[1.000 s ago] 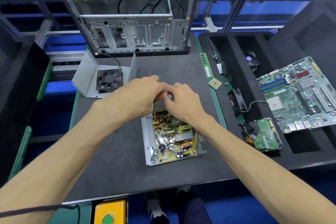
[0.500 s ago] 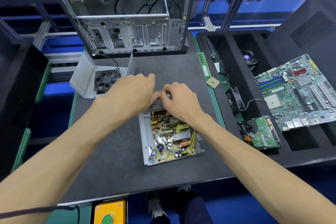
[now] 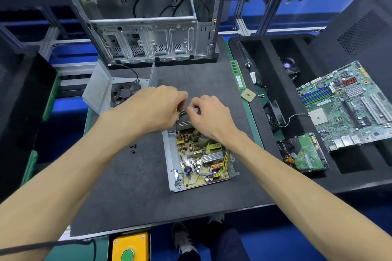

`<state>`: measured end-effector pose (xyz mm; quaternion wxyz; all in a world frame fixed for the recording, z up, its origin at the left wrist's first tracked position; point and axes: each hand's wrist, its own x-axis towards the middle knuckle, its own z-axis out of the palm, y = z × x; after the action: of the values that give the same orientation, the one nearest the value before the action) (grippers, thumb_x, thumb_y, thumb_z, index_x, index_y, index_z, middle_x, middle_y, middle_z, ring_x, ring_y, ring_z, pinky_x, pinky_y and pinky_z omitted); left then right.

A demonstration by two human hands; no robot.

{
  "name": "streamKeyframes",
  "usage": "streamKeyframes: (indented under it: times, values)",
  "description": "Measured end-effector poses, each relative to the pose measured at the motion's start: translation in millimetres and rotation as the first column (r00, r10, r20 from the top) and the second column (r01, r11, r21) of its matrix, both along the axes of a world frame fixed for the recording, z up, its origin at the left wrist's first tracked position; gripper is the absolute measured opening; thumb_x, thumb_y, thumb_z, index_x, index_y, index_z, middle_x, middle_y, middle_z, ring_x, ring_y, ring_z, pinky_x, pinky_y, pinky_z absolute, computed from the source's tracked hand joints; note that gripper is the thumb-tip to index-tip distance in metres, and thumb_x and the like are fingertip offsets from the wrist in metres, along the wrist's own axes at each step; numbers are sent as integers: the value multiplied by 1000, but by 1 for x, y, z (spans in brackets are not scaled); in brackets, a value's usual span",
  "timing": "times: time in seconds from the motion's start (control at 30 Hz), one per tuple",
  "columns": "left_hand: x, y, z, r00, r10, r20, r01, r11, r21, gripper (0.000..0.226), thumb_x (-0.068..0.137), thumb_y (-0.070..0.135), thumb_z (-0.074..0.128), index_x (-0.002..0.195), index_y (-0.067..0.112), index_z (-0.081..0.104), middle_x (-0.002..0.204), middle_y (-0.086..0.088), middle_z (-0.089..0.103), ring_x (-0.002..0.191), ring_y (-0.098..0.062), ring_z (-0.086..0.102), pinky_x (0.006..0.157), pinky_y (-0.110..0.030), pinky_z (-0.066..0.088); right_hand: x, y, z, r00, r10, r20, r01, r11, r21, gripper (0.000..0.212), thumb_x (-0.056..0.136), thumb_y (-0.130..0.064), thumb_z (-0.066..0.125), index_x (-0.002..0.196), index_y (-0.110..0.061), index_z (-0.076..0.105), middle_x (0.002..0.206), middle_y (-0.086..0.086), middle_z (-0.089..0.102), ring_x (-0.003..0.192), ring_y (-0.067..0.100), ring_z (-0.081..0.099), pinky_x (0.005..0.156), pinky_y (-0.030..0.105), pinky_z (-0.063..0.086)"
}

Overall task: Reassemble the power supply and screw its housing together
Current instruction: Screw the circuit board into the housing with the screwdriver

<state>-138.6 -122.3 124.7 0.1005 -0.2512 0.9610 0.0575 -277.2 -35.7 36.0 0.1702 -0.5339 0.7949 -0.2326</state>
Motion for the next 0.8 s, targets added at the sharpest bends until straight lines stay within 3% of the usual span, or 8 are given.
streamKeyframes:
  times: [0.1, 0.33, 0.6, 0.8]
  values:
    - [6, -2, 5, 999, 26, -26, -25, 999, 32, 4, 94, 30, 55, 97, 31, 54, 99, 5, 65, 93, -24, 62, 73, -37, 50, 0, 0, 1, 1000, -7, 10, 7, 1000, -4, 23, 96, -39, 45, 85, -27, 60, 93, -5, 59, 95, 18, 45, 71, 35, 34]
    - [17, -10, 21, 981, 91, -173, -79, 994, 77, 10, 89, 28, 61, 86, 34, 54, 70, 15, 54, 76, -21, 56, 67, -35, 49, 0, 0, 1, 1000, -7, 20, 7, 1000, -5, 26, 95, -40, 44, 86, -25, 63, 90, -6, 56, 95, 19, 46, 72, 35, 36]
    - [30, -16, 37, 912, 216, -350, -163, 971, 174, 8, 88, 25, 65, 85, 30, 60, 71, 10, 64, 75, -18, 63, 74, -42, 54, -2, 3, 1, 995, 75, 73, -74, 997, -13, 20, 88, -49, 52, 89, -35, 67, 108, -16, 59, 111, 10, 44, 81, 37, 40]
    - [45, -21, 28, 862, 300, -408, -213, 946, 246, 10, 89, 23, 68, 86, 29, 61, 72, 8, 69, 73, -18, 69, 70, -44, 57, 1, 4, -2, 992, 108, -59, -106, 993, 42, 36, 78, -72, 66, 83, -37, 62, 113, -13, 58, 120, 10, 45, 81, 37, 42]
